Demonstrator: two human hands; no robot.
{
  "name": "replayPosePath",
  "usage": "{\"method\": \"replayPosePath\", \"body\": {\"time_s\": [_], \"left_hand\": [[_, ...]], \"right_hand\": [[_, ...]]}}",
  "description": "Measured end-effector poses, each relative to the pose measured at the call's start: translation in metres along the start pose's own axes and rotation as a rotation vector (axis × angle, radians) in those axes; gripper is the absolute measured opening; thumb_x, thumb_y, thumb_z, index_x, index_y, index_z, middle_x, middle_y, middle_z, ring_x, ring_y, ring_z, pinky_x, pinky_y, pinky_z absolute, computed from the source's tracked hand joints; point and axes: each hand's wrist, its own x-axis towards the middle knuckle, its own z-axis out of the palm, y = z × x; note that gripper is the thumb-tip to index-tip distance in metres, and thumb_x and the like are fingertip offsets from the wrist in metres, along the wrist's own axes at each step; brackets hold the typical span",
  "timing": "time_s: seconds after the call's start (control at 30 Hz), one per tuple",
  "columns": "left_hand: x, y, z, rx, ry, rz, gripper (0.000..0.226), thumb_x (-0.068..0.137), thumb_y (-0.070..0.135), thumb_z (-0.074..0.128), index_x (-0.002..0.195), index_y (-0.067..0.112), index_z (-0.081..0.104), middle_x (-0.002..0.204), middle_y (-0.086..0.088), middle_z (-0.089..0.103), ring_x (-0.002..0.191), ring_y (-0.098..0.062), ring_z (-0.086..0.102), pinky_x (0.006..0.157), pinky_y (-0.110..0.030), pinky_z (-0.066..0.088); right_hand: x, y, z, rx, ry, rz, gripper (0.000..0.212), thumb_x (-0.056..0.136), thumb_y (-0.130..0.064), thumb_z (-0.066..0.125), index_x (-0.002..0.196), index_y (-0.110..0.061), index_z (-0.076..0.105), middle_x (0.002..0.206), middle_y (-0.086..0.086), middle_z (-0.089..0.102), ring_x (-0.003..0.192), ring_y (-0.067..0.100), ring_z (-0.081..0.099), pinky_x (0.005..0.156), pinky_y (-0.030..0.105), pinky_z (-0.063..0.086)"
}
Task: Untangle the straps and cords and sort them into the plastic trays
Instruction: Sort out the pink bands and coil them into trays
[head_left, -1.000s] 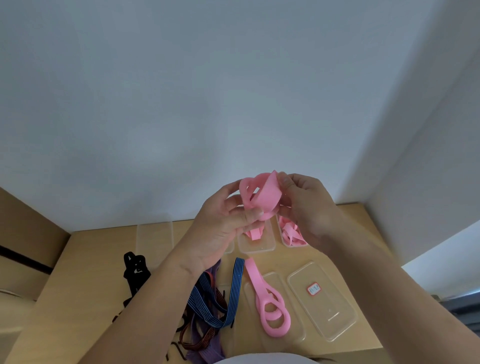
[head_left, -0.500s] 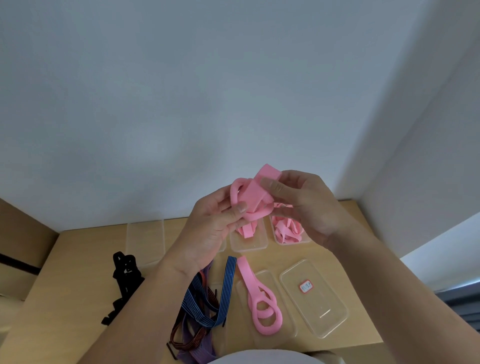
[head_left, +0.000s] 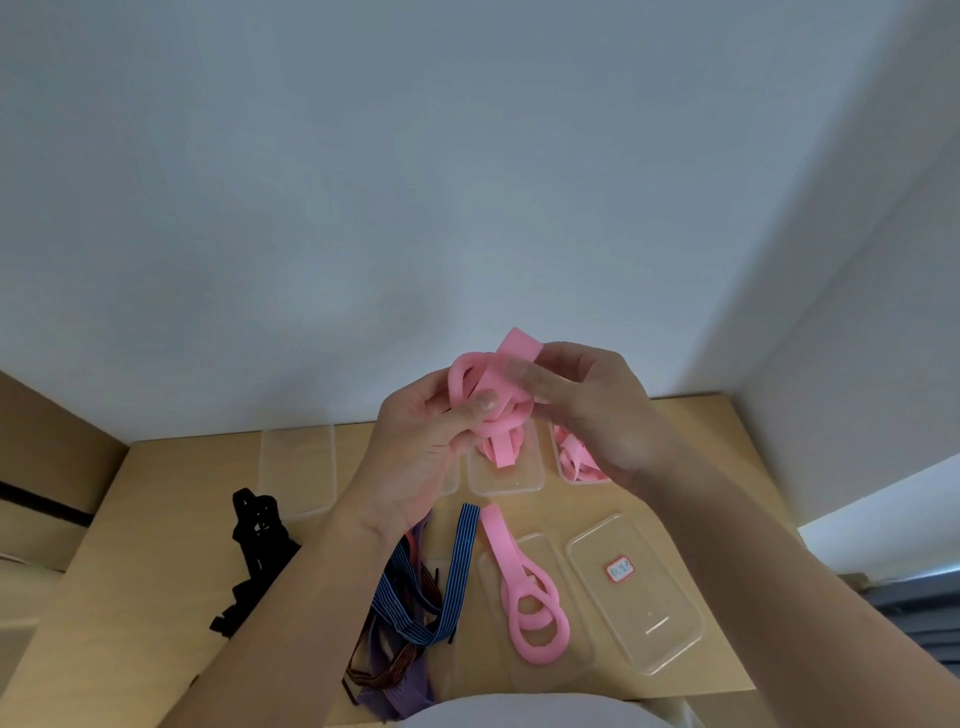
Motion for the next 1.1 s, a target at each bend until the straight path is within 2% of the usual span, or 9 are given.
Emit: {"method": "replayPosePath", "body": {"time_s": [0.07, 0.23, 0.3, 0.37, 0.47, 0.63, 0.9, 1.0, 1.1], "left_hand": [[0.003, -0.002, -0.002, 0.0, 0.023, -0.009, 0.038, 0.091, -0.002, 0.067, 0.129, 0.001, 0.065, 0.122, -0.018, 0.072, 0.118, -0.031, 0.068, 0.102, -0.045, 0.054], [0.007, -0.005, 0.001, -0.035, 0.011, -0.03, 0.045, 0.082, 0.004, 0.071, 0.127, 0.004, 0.066, 0.1, -0.007, 0.077, 0.094, -0.018, 0.074, 0.097, -0.041, 0.058], [0.01, -0.006, 0.001, -0.04, -0.003, -0.037, 0.046, 0.08, 0.003, 0.071, 0.126, 0.005, 0.066, 0.095, -0.005, 0.077, 0.092, -0.017, 0.074, 0.096, -0.04, 0.058], [0.012, -0.006, -0.001, -0.053, -0.023, -0.048, 0.047, 0.08, 0.003, 0.07, 0.126, 0.004, 0.065, 0.101, -0.008, 0.077, 0.097, -0.02, 0.074, 0.092, -0.038, 0.06], [0.015, -0.006, -0.003, -0.085, -0.043, -0.069, 0.047, 0.08, 0.0, 0.069, 0.127, 0.003, 0.065, 0.118, -0.017, 0.073, 0.11, -0.029, 0.071, 0.086, -0.033, 0.06], [0.019, -0.009, -0.007, -0.049, -0.053, -0.051, 0.05, 0.08, 0.004, 0.072, 0.129, 0.005, 0.065, 0.12, -0.016, 0.072, 0.117, -0.029, 0.068, 0.093, -0.037, 0.059], [0.022, -0.019, -0.015, 0.037, 0.009, -0.059, 0.051, 0.076, 0.004, 0.075, 0.126, 0.005, 0.067, 0.12, -0.014, 0.073, 0.113, -0.025, 0.071, 0.095, -0.039, 0.059], [0.032, -0.031, -0.024, 0.159, 0.055, -0.089, 0.039, 0.079, 0.007, 0.078, 0.119, 0.008, 0.072, 0.112, -0.01, 0.077, 0.105, -0.024, 0.074, 0.089, -0.033, 0.06], [0.046, -0.053, -0.033, 0.353, 0.115, -0.149, 0.031, 0.086, 0.007, 0.079, 0.116, 0.01, 0.074, 0.103, -0.005, 0.079, 0.096, -0.02, 0.076, 0.076, -0.025, 0.059]], "right_hand": [[0.0, 0.003, 0.0, -0.064, -0.049, -0.004, 0.032, 0.082, -0.012, 0.081, 0.112, -0.007, 0.071, 0.108, 0.007, 0.077, 0.099, 0.024, 0.074, 0.091, 0.041, 0.059], [0.005, 0.015, -0.005, -0.164, 0.034, -0.05, 0.039, 0.081, -0.01, 0.082, 0.118, -0.01, 0.068, 0.111, -0.001, 0.076, 0.099, 0.016, 0.074, 0.088, 0.035, 0.06], [0.007, 0.016, -0.009, -0.174, 0.036, -0.053, 0.04, 0.082, -0.012, 0.081, 0.119, -0.012, 0.067, 0.113, -0.003, 0.075, 0.099, 0.014, 0.074, 0.085, 0.029, 0.06], [0.009, 0.016, -0.014, -0.208, 0.039, -0.054, 0.041, 0.083, -0.013, 0.08, 0.122, -0.017, 0.067, 0.114, -0.005, 0.073, 0.1, 0.011, 0.073, 0.085, 0.028, 0.059], [0.013, 0.019, -0.019, -0.255, 0.074, -0.069, 0.03, 0.09, -0.013, 0.074, 0.119, -0.019, 0.069, 0.112, -0.006, 0.074, 0.103, 0.014, 0.071, 0.091, 0.038, 0.058], [0.019, 0.029, -0.012, -0.179, 0.204, -0.071, 0.022, 0.095, -0.011, 0.066, 0.115, -0.019, 0.071, 0.11, 0.0, 0.074, 0.105, 0.024, 0.07, 0.092, 0.051, 0.057], [0.027, 0.043, -0.002, -0.081, 0.258, 0.037, 0.023, 0.089, 0.0, 0.065, 0.108, -0.012, 0.071, 0.107, 0.012, 0.073, 0.1, 0.032, 0.071, 0.085, 0.05, 0.06], [0.032, 0.059, -0.002, -0.02, 0.237, 0.129, 0.021, 0.088, 0.003, 0.068, 0.108, -0.005, 0.069, 0.102, 0.015, 0.075, 0.094, 0.031, 0.074, 0.083, 0.044, 0.062], [0.04, 0.09, -0.001, -0.015, 0.25, 0.258, 0.024, 0.087, 0.005, 0.07, 0.108, -0.005, 0.066, 0.102, 0.016, 0.073, 0.094, 0.03, 0.074, 0.085, 0.044, 0.062]]}}
